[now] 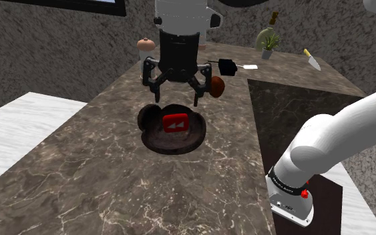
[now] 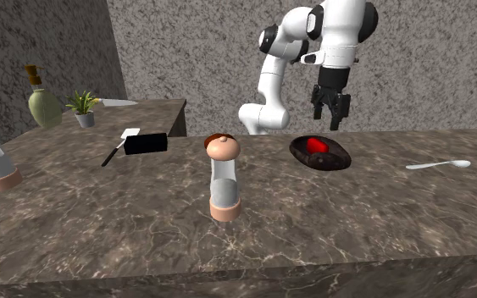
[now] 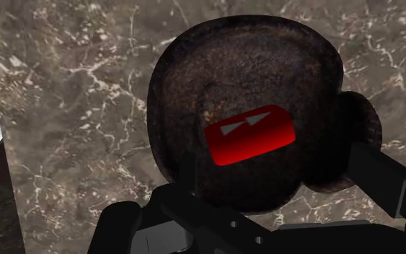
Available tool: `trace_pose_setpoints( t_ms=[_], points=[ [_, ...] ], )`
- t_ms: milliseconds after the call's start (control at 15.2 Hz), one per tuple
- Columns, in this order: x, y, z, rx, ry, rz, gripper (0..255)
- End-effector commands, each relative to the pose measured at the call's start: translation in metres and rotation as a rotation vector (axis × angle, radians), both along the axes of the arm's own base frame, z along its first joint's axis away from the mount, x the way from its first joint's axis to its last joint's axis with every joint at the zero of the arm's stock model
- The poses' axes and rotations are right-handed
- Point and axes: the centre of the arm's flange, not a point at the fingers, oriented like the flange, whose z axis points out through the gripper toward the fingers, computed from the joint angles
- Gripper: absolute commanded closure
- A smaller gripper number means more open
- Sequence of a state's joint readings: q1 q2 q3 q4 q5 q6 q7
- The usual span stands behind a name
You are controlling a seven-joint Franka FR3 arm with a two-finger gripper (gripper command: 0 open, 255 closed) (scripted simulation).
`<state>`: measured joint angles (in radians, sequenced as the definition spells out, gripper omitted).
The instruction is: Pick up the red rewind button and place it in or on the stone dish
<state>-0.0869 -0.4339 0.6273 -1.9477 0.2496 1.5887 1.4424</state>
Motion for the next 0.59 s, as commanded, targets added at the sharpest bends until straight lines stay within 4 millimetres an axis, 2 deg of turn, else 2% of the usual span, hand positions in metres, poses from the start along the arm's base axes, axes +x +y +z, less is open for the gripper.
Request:
trace_pose_setpoints(
  t_ms=[0, 66, 528],
  points=[
    [-0.001, -0.001, 0.024, 0.0, 0.001, 0.0, 0],
    [-0.001, -0.001, 0.034, 0.0, 0.001, 0.0, 0],
    [-0.001, -0.001, 0.034, 0.0, 0.001, 0.0, 0]
  ],
)
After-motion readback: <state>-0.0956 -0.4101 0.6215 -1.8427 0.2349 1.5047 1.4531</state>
